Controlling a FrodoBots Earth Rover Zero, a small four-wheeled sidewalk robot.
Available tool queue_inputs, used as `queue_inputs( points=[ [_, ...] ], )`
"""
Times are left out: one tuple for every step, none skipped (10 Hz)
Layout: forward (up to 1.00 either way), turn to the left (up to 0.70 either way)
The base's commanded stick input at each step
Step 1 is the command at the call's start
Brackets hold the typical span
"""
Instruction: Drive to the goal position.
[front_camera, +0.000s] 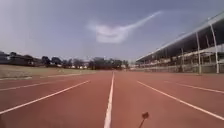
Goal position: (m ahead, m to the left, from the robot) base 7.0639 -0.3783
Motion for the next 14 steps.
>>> queue_inputs(
  points=[
    [0.70, 0.00],
    [0.70, 0.00],
    [0.70, 0.00],
    [0.70, 0.00],
    [0.70, 0.00],
    [0.70, 0.00],
    [0.70, 0.00],
    [0.70, 0.00],
    [0.70, 0.00],
    [0.70, 0.00],
    [0.70, 0.00],
    [0.70, 0.00],
    [0.70, 0.00],
    [0.70, 0.00]
  ],
)
